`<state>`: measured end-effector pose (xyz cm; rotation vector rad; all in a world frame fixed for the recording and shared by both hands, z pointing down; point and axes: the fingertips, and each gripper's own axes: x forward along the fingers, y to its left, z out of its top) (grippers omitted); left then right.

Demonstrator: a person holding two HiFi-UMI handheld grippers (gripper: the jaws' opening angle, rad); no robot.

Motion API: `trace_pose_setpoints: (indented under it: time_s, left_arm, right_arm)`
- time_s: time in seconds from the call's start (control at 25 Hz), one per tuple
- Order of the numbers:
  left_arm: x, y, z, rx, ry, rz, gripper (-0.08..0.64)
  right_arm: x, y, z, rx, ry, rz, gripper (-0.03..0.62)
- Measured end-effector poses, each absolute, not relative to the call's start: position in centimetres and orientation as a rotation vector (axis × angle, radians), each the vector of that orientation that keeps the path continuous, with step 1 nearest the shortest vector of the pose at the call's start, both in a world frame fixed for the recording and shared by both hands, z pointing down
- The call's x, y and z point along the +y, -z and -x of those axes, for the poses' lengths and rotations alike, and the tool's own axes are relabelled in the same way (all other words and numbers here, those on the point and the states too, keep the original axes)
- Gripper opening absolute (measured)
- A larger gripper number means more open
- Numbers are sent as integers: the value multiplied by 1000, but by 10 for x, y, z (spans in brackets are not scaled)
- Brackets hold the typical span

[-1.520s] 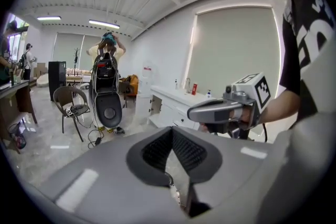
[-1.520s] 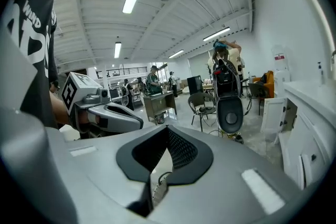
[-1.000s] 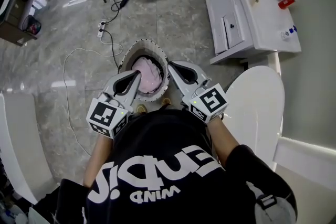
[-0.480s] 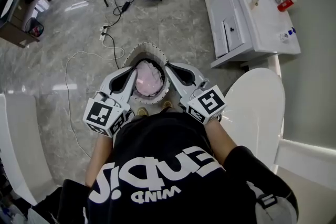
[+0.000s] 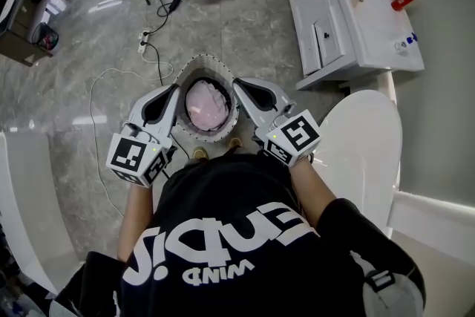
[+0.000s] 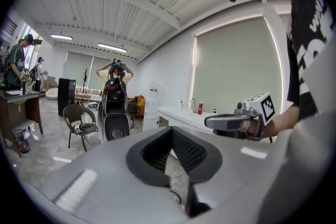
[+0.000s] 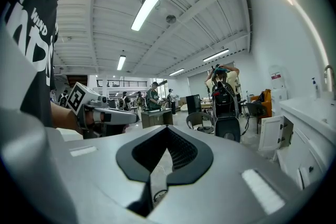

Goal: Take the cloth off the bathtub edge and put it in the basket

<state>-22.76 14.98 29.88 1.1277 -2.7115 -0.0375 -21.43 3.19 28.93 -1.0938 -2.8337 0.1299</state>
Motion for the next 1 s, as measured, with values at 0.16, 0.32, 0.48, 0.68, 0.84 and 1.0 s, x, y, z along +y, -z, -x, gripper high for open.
trace_pose_setpoints:
  time_s: [0.16,0.32,0.48,0.68,0.84,1.0]
  left_arm:
    - [148,-301,227,-2702,34,-1138,-3]
    - [147,-304,226,-2695,36,-1143,-3]
    - [148,-310,225,-2686,32,-1143,-3]
    - [148,-313,226,-2674,36,-1135,-3]
    - [147,-315,225,-2670,44,-1131,-3]
    - [148,-316,226,-2663,47,-1132,-3]
  right_arm:
    - [32,-292,214,-2827,-126,1094,5]
    - [33,-294,214,-2826,-125,1090,5]
    - [35,-297,214,-2821,-123,1086,5]
    - [33,-297,216,-2817,-130,1079,5]
    - [31,-298,216,-2818,-128,1074,5]
    - [32,-300,216,-2813,-123,1067,5]
